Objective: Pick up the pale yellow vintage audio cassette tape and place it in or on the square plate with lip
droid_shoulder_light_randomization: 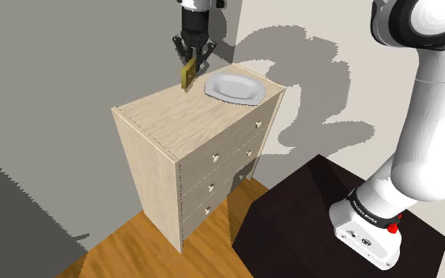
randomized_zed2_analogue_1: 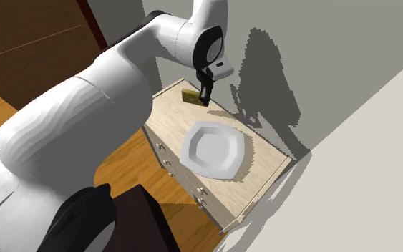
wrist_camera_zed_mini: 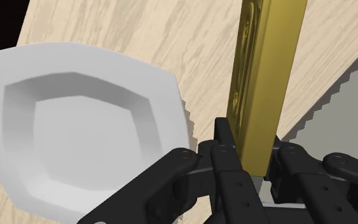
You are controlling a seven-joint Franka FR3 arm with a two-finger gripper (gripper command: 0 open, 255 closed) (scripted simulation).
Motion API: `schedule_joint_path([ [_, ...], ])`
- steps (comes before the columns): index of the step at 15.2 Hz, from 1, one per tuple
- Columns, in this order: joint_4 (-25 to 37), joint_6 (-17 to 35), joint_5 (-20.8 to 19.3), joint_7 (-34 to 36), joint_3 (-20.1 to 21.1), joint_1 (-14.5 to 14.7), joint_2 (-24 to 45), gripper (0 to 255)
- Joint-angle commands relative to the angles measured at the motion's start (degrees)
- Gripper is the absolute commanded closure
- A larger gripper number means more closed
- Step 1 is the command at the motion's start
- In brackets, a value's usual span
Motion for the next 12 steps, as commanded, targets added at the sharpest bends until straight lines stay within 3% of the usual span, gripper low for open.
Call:
schedule_joint_path([
  [1, 1.74, -1.73, 0.02, -0.09, 0.04, 0.21, 0.01, 255],
  [3, 3.71, -3.42, -0.07, -0.15, 0.05, 0.53, 0.28, 255],
  [12, -14.23, 2.34, 6.27, -11.94, -1.91, -11.27, -13.37, 255],
])
